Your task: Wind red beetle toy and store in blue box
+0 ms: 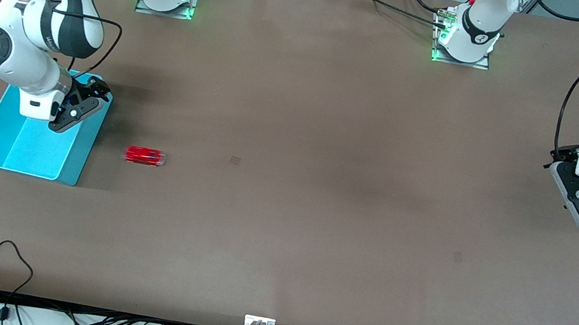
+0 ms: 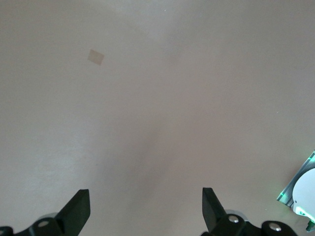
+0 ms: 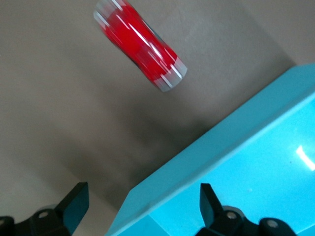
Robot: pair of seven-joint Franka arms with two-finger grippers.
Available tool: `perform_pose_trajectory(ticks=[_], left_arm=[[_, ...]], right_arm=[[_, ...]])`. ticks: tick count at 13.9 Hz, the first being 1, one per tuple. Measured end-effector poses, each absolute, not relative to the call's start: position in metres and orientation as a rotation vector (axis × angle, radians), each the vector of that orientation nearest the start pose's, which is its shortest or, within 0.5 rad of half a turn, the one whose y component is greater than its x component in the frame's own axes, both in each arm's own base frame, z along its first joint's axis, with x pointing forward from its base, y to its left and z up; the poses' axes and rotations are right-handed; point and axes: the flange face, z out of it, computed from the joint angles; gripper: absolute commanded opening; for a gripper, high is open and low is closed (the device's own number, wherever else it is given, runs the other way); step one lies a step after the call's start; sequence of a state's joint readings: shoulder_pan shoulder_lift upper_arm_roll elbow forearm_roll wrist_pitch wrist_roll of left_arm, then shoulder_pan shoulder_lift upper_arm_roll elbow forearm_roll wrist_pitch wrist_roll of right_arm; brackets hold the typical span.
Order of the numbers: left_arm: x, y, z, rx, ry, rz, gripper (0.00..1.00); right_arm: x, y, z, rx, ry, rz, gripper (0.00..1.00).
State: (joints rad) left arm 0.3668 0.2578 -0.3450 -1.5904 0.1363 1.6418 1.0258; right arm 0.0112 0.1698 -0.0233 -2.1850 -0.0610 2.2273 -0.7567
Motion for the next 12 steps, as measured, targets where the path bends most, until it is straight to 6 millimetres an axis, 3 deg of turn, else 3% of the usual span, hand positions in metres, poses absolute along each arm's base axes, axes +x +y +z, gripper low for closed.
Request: perform_pose_trajectory(ticks=[3,6,9,12], left_arm=[[0.612,0.041,0.481,-2.831,1.479,0.297,1.00],[0.604,0.021,0.493,-2.912,1.284,0.341,1.00],[0.594,-0.001,0.507,-2.975,1.059,0.386,1.00],[0.589,-0.020,0.521,-3.014,0.867,0.398,1.00]], right_arm=[[0.545,0.012,0.309,-2.884,-1.259,0.184,1.00],[0.548,0.019,0.311,-2.876,-1.319,0.180,1.00],[0.556,0.026,0.309,-2.794,-1.627,0.121,1.00],[0.568,0.030,0.285,-2.654,-1.895,0.024,1.00]])
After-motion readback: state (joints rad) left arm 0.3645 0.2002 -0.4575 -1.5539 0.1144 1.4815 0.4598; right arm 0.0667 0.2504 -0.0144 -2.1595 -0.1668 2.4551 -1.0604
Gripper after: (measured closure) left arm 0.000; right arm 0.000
